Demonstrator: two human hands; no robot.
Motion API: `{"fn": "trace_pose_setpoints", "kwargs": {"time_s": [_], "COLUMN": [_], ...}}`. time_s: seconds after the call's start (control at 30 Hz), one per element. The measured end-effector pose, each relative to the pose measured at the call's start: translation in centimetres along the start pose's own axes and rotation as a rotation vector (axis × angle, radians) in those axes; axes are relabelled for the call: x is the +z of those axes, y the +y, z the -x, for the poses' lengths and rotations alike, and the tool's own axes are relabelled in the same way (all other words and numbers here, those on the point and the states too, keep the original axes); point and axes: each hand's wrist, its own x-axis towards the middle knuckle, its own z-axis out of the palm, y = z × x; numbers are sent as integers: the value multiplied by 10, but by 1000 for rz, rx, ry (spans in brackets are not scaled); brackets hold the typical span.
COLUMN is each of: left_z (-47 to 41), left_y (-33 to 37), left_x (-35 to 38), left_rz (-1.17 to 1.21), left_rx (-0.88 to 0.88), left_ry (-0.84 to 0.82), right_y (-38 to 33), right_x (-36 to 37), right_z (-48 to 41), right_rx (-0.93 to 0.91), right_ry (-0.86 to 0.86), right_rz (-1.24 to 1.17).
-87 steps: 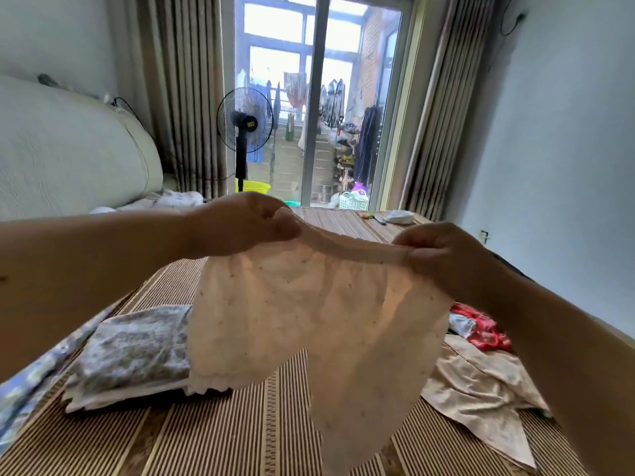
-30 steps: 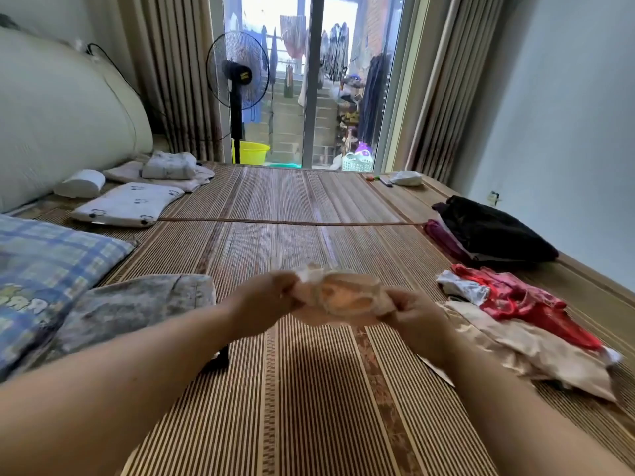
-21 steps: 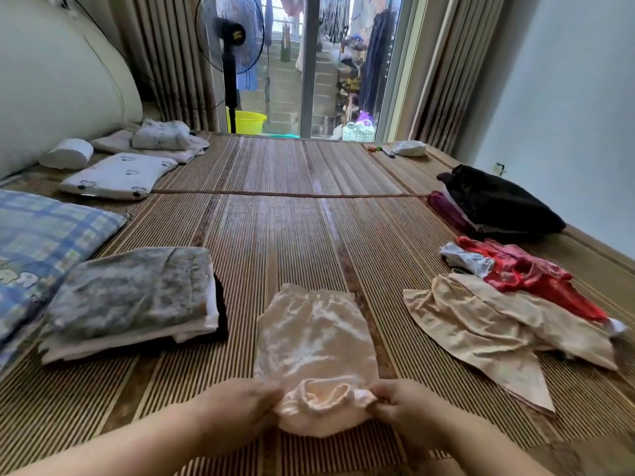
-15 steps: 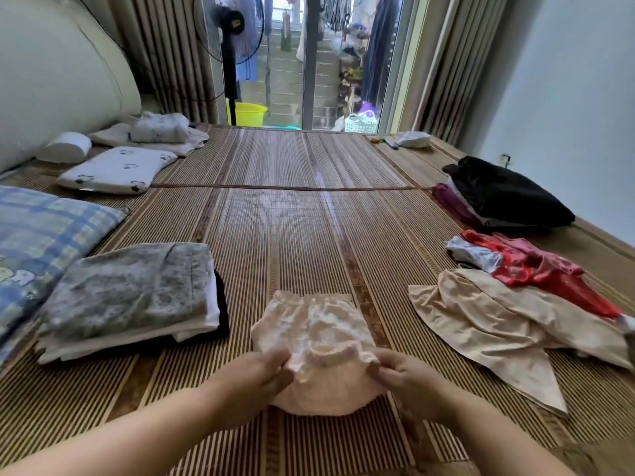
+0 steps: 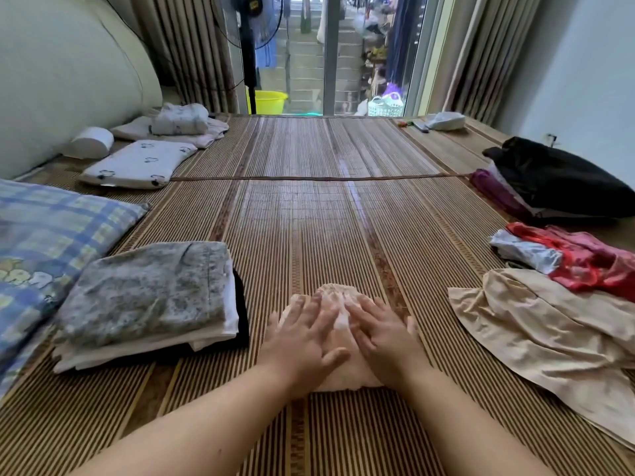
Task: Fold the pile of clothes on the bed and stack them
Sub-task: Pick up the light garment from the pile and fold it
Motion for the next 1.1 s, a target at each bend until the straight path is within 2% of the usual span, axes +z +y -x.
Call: {"fn": "trace_pose_setpoints", "kwargs": {"time_s": [0.1, 0.2, 0.23, 0.3, 0.37, 0.4, 0.47, 0.57, 0.63, 0.7, 0.77, 0.83, 0.9, 1.03, 1.1], "left_z": [-6, -11, -12, -11, -8, -7, -4, -6, -7, -7, -2, 5, 14, 26, 32], "left_y": [-6, -9, -12, -17, -23, -26, -30, -35, -36, -36, -31, -29, -35, -81, -116], "left_x": [17, 16, 12, 4, -1, -3, -6, -12, -17, -22, -28, -34, -42, -86, -114], "left_rz": [-40, 10, 105, 337, 445, 471, 572, 829, 892, 859, 903, 1028, 1155, 1299, 1203], "left_rx": [-91, -101, -88, -101, -259, -378, -561, -644, -630, -528, -382, -278, -204, -89, -89], "left_ry": [-224, -319, -291, -123, 58, 79, -10, -97, -74, -41, -93, -180, -205, 8, 176], "right_y": [12, 11, 9, 4, 1, 0, -2, -7, -8, -8, -12, -16, -29, -84, -122], "right_x": [16, 16, 13, 3, -6, -8, -11, -13, -14, -12, -14, -19, -32, -53, -49], "right_z": [-3, -7, -9, -11, -14, -16, -19, -20, -19, -18, -12, -9, -12, -43, -65], "right_rx": [95, 174, 181, 215, 349, 429, 550, 598, 569, 534, 448, 297, 201, 36, -64], "right_ry": [-236, -306, -261, -70, 79, 80, 5, -86, -84, -37, -5, -42, -98, -59, -75], "right_rz": [172, 161, 53, -293, -562, -609, -540, -421, -428, -508, -516, -529, -664, -796, -841]}}
